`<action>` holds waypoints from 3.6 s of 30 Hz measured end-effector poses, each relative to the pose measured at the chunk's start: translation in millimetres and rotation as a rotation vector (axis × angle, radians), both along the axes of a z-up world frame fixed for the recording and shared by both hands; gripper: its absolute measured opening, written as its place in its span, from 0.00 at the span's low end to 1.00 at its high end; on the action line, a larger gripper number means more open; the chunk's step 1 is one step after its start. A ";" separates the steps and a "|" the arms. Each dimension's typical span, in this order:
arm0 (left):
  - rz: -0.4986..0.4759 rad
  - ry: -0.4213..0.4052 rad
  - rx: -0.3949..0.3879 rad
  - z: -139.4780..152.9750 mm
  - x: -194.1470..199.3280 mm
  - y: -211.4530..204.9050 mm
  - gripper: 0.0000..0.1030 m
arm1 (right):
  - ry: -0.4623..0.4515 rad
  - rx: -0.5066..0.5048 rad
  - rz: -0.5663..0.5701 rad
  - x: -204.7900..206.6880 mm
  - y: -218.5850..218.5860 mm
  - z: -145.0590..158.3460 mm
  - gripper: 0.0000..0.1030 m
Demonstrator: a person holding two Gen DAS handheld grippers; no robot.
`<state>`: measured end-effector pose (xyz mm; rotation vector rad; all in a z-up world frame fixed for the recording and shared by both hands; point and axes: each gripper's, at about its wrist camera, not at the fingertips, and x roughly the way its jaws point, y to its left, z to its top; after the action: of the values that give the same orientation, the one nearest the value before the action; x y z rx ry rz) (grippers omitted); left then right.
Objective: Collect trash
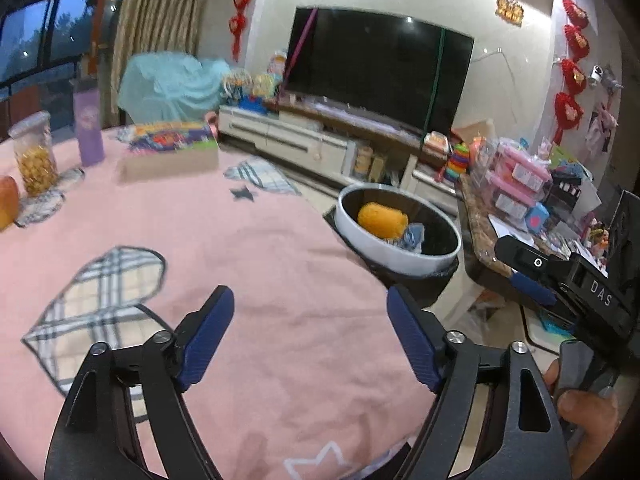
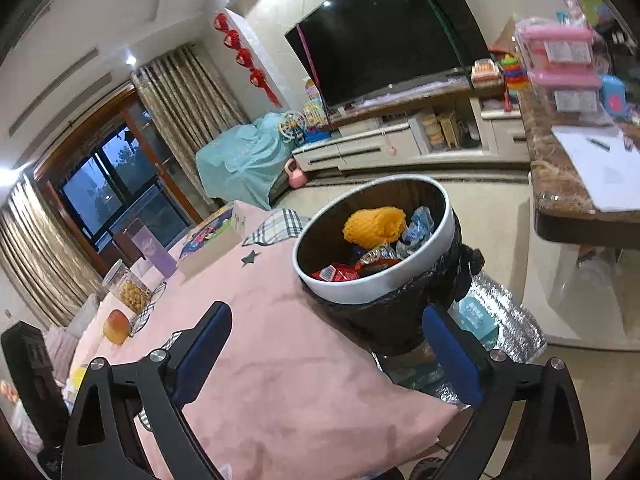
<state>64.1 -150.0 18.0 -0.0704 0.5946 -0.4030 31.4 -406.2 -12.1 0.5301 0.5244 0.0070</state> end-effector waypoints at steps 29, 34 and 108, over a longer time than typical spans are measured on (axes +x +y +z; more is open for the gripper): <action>0.264 -0.225 0.102 -3.5 -40.4 42.6 1.00 | -0.196 -0.313 -0.163 -53.9 56.7 10.6 1.00; 0.275 -0.238 0.110 -3.7 -43.5 44.0 1.00 | -0.203 -0.326 -0.162 -56.0 61.1 10.2 1.00; 0.264 -0.256 0.098 -6.6 -50.6 46.7 1.00 | -0.212 -0.327 -0.149 -57.0 73.4 14.7 1.00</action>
<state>13.5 -103.3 11.4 -0.0024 0.3454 -0.1227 -25.6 -332.7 2.6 0.2427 0.2703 -0.1606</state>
